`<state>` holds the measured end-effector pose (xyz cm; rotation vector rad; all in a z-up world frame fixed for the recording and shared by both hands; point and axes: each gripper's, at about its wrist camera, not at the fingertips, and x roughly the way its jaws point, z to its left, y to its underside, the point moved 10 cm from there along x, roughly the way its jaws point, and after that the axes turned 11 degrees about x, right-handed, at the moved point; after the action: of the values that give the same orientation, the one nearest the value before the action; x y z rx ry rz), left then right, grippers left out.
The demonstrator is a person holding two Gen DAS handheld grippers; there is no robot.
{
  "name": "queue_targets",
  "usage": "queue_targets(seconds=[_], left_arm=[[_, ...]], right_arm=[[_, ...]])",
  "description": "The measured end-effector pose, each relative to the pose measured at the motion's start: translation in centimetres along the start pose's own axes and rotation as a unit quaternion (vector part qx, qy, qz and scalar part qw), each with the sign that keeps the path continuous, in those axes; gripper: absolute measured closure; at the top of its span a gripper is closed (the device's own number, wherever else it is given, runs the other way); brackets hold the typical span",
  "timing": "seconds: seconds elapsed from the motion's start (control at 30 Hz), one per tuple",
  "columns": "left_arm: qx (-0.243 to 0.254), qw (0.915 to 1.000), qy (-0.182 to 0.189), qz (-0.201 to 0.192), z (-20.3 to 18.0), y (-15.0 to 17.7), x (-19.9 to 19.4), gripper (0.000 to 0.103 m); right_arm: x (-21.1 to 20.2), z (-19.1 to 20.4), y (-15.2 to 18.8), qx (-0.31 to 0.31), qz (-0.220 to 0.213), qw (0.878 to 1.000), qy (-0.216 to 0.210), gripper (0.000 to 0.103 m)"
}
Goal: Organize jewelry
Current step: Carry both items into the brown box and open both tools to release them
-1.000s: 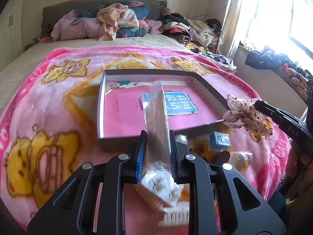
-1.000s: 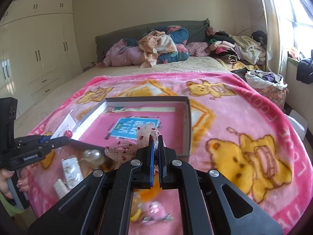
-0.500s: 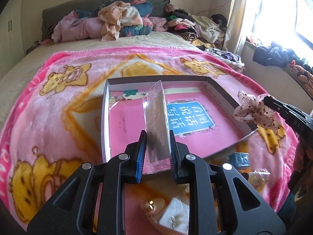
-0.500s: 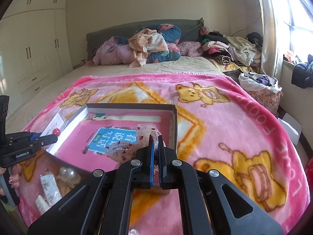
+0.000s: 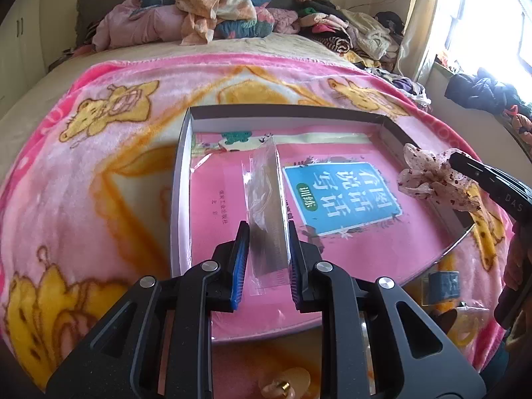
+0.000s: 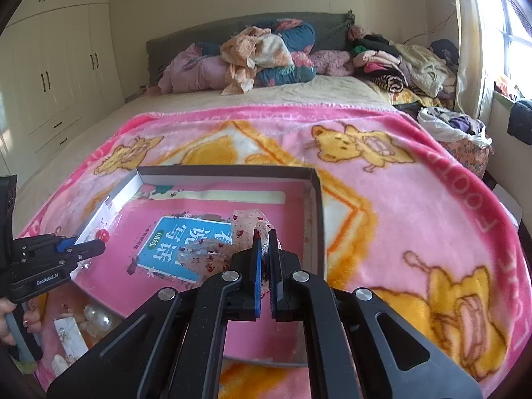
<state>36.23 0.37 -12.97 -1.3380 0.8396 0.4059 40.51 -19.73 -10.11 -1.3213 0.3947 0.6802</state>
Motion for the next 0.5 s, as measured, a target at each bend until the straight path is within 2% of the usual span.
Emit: queue_targets(seconds=[0.2,0.37,0.43,0.5], left_arm=[[0.005,0.9999,-0.006,0.01,0.1,0.6,0.9,0.088],[0.013,0.9998,-0.013,0.009,0.1,0.5,1.0,0.088],[0.013,0.9998,-0.012,0.009,0.1,0.5,1.0,0.088],[0.013,0.9998,-0.014,0.008,0.1,0.5,1.0,0.088]], right_arm=[[1.9,-0.7,1.0,0.004,0.025,1.0,0.018,0.099],[2.0,-1.5,1.7,0.01,0.025,0.999,0.026,0.096],[1.9,-1.6,2.1,0.013,0.025,0.999,0.022,0.091],[1.5,-1.7,2.2,0.015,0.021,0.999,0.022,0.077]])
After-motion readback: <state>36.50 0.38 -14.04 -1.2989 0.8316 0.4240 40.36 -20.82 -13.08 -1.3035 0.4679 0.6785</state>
